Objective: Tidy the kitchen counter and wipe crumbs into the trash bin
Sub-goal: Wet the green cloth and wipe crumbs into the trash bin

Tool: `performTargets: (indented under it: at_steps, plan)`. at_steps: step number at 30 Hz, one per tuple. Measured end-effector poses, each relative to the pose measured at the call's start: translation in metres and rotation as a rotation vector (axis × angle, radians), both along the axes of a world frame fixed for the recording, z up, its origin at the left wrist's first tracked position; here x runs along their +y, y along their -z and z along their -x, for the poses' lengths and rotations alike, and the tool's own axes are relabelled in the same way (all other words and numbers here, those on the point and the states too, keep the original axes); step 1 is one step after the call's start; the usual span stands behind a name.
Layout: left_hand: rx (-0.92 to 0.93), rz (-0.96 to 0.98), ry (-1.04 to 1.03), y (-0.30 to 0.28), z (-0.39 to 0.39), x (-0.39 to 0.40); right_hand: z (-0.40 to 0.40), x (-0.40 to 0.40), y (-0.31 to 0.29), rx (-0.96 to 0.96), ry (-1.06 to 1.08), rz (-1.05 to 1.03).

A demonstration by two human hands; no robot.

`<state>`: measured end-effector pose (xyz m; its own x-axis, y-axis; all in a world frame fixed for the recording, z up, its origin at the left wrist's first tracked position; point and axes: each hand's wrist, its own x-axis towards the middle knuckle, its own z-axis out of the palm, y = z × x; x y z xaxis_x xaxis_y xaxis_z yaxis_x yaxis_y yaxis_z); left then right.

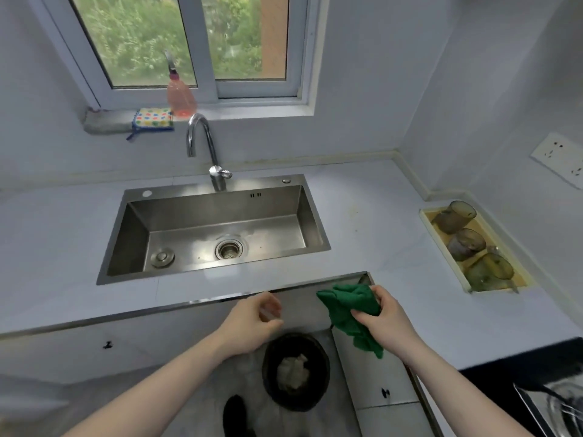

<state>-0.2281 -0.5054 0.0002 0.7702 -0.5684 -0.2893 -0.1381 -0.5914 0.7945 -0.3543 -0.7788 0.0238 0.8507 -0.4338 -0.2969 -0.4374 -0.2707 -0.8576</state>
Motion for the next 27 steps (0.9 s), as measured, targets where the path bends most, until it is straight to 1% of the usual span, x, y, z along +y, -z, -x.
performTargets:
  at_steps: [3,9,13,17,19,23,25,27]
  plan:
    - [0.065,-0.132,0.004,0.038,0.006,0.018,0.010,0.009,0.032,0.061,-0.038,0.007]
    - [0.253,-0.419,0.020,0.126,0.010,0.041,0.027,0.032,0.097,0.193,-0.080,0.009]
    - [0.357,-0.589,0.021,0.197,0.008,0.041,0.028,0.038,0.149,0.285,-0.033,-0.016]
    - [0.385,-0.685,0.053,0.281,-0.001,0.028,0.020,0.036,0.221,0.367,0.054,-0.037]
    - [0.412,-0.696,0.052,0.333,-0.003,0.017,0.019,0.035,0.268,0.390,0.090,-0.035]
    - [0.531,-0.631,0.026,0.427,0.000,-0.003,0.022,0.035,0.359,0.417,0.172,-0.051]
    - [0.632,-0.576,-0.061,0.473,0.006,-0.011,0.024,0.033,0.401,0.419,0.186,-0.056]
    - [0.707,-0.574,-0.156,0.514,0.015,-0.017,0.030,0.034,0.437,0.430,0.210,-0.068]
